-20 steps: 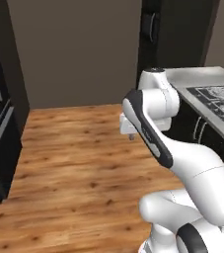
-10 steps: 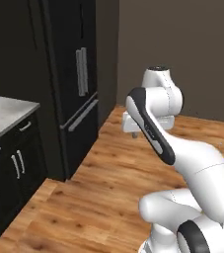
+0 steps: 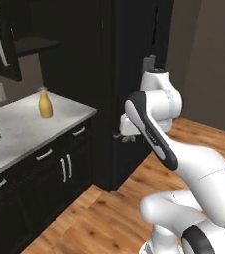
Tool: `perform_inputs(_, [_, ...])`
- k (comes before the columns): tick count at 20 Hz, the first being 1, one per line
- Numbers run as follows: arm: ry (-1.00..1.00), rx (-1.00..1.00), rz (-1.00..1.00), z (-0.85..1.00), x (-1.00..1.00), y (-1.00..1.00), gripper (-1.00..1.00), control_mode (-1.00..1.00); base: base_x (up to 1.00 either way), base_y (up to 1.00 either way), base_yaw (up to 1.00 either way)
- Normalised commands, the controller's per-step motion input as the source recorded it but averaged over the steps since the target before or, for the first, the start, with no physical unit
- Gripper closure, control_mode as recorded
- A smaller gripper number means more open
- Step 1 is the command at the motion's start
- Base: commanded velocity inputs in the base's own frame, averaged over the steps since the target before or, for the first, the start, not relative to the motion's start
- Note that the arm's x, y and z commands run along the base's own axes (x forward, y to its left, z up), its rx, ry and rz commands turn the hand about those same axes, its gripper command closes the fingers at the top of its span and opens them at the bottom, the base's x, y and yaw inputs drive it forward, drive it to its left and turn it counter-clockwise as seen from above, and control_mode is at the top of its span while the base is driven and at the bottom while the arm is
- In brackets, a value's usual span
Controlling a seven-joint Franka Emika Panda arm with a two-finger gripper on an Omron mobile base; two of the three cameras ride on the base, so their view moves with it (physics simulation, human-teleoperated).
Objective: There is a tray on the dining counter. Grab the cup, mug, and pitcher and place them on the tray. The pitcher may be placed next to the tray if it cannot fit the tray.
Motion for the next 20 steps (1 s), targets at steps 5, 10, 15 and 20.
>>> perform_inputs(5, [0.0,0.0,0.0,0.0,0.0,0.0,-1.0,1.0,1.0,0.16,0.34])
perform_inputs(10, [0.0,0.0,0.0,0.0,0.0,0.0,-1.0,1.0,1.0,0.05,0.33])
perform_inputs(15, [0.0,0.0,0.0,0.0,0.0,0.0,-1.0,1.0,0.9,0.0,0.42])
perform_inputs(20, [0.0,0.0,0.0,0.0,0.0,0.0,-1.0,1.0,0.65,0.0,0.49])
